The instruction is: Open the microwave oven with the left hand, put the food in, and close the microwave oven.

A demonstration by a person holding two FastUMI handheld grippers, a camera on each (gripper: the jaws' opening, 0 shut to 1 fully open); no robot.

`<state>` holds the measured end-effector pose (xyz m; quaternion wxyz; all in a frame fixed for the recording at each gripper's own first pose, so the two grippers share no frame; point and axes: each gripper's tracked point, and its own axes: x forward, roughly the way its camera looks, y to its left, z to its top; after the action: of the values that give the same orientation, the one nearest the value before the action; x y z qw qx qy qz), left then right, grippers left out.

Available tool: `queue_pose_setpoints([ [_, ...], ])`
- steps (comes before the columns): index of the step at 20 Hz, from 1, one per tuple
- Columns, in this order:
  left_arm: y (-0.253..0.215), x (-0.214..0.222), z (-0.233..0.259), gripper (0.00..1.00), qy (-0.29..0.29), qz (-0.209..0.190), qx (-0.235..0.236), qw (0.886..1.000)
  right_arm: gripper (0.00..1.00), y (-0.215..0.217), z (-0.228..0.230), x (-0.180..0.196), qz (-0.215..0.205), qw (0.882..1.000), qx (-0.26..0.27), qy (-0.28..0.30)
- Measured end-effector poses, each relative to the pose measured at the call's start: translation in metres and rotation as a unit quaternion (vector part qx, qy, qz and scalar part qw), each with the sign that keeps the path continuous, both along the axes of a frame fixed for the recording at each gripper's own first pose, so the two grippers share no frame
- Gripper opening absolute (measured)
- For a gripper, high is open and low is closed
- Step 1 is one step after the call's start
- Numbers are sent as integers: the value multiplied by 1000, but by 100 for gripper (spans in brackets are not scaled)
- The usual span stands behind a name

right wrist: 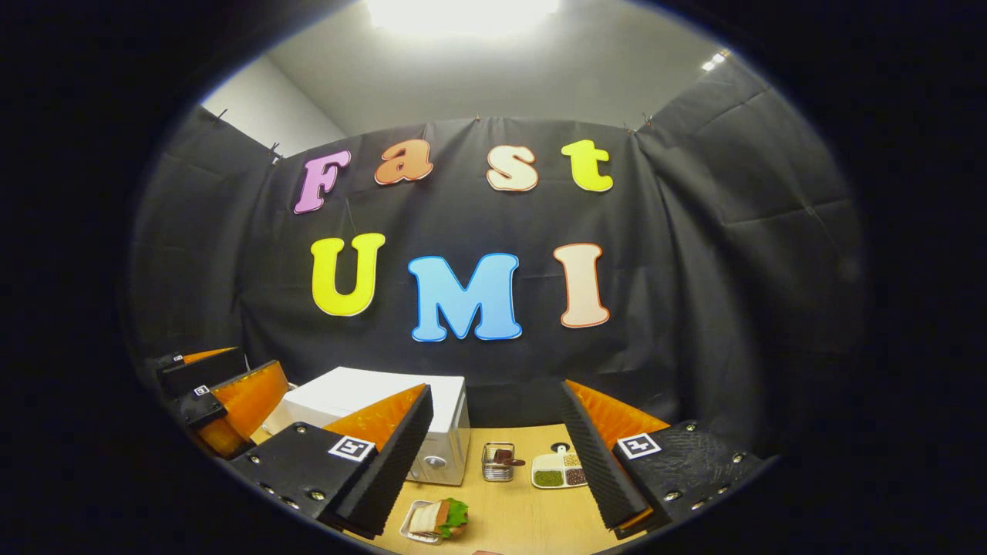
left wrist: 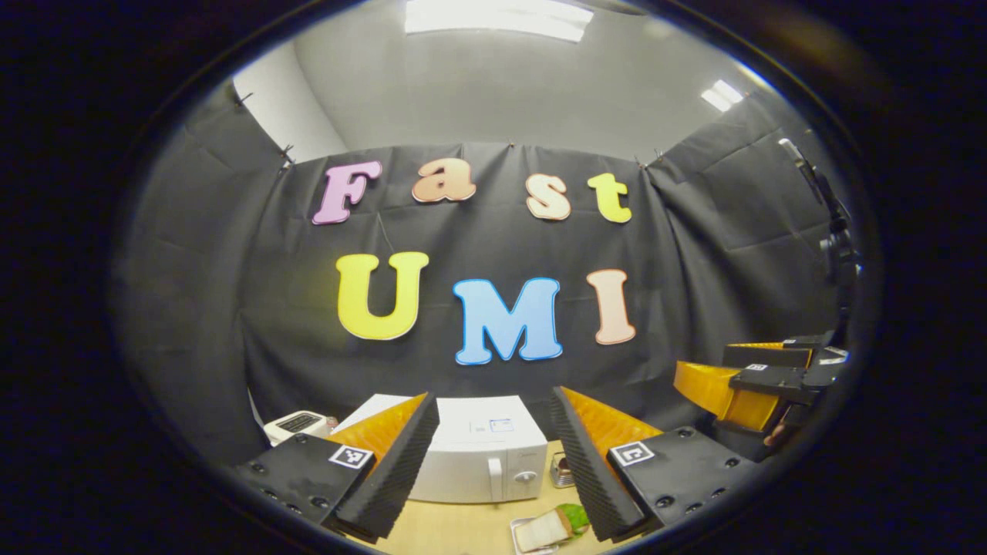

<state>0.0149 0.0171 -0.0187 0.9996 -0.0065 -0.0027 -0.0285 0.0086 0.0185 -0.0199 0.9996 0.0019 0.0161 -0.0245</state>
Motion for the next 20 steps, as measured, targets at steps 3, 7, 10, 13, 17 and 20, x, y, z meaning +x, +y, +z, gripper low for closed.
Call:
queue_pose_setpoints([
  [3,10,4,-9,95,3,-4,-10,1000,98,2,-5,0,-15,1000,7,2],
  [7,7,22,-40,94,17,-21,-5,1000,98,1,-9,0,-28,1000,0,0],
  [10,-1,40,-73,98,39,-47,-11,998,99,-11,-9,0,-49,999,-12,4],
  [13,-4,61,-108,98,65,-52,-18,996,98,-20,-15,0,-67,998,-17,9],
  [17,-8,102,-173,97,123,-56,-41,990,98,-28,-20,5,-80,996,-17,17],
  [20,-8,131,-218,96,163,-52,-35,985,99,-37,-21,9,-89,996,-21,20],
])
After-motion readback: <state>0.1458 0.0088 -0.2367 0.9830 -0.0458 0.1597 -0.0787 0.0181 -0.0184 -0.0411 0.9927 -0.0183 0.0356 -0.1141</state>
